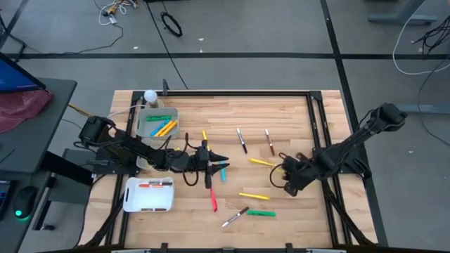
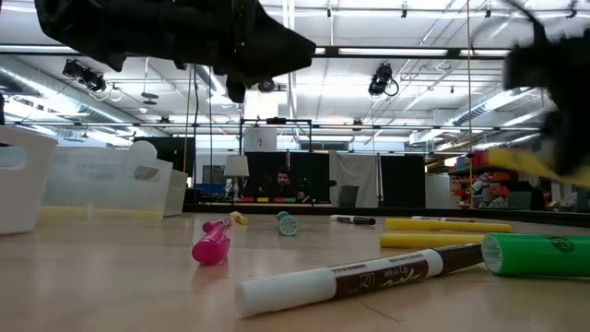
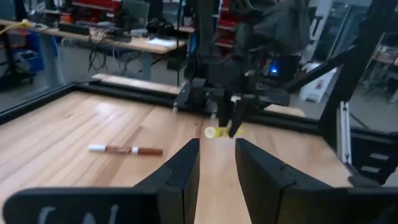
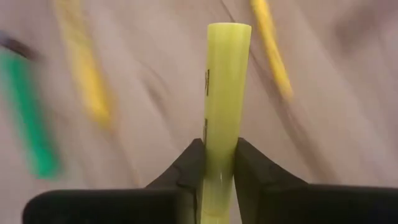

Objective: Pick & Place Markers
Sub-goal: Put the yellow highlighter into the gray bin

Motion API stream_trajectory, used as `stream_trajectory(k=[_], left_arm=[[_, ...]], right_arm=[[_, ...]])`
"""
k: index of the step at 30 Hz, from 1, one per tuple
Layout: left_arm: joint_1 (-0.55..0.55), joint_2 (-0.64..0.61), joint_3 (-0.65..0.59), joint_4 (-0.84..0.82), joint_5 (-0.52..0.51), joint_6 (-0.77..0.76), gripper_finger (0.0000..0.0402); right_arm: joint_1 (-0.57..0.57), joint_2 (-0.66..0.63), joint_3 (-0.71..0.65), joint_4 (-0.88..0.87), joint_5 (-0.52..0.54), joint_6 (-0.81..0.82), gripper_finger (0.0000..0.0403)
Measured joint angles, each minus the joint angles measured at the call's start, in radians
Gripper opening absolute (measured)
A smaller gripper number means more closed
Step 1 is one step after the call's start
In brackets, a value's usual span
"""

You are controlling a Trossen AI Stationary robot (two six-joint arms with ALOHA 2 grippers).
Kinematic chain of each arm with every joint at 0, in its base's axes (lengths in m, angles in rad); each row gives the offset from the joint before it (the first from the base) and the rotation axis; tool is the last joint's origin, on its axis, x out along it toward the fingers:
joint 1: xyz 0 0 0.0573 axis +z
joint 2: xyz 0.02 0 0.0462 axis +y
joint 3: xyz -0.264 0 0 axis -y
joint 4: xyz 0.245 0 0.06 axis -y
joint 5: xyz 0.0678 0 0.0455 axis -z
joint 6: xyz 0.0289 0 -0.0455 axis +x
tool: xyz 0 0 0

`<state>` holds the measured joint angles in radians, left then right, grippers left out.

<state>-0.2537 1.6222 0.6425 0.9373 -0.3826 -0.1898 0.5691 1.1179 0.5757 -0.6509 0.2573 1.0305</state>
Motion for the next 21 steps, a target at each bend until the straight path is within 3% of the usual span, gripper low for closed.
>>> stream_trajectory(k=[5,9,12,17,21], left_arm=[[0.004,0.023,0.055,-0.005,0.027,0.077,0.0108],[0.003,0.086,0.136,-0.01,0.031,0.202,0.011],[0.012,0.123,0.194,-0.012,0.032,0.233,0.013],[0.033,0.13,0.269,-0.074,0.033,0.232,0.0208],[0.062,0.13,0.335,-0.182,0.116,0.164,0.0275]], right_arm=[[-0.048,-0.018,-0.031,0.42,0.118,-0.412,0.0057],[-0.102,-0.001,-0.094,0.826,0.111,-0.69,0.0055],[-0.132,0.017,-0.135,1.042,0.047,-0.826,0.0055],[-0.162,0.031,-0.153,1.125,0.004,-0.89,0.0055],[-0.176,0.035,-0.155,1.121,0.004,-0.892,0.0055]])
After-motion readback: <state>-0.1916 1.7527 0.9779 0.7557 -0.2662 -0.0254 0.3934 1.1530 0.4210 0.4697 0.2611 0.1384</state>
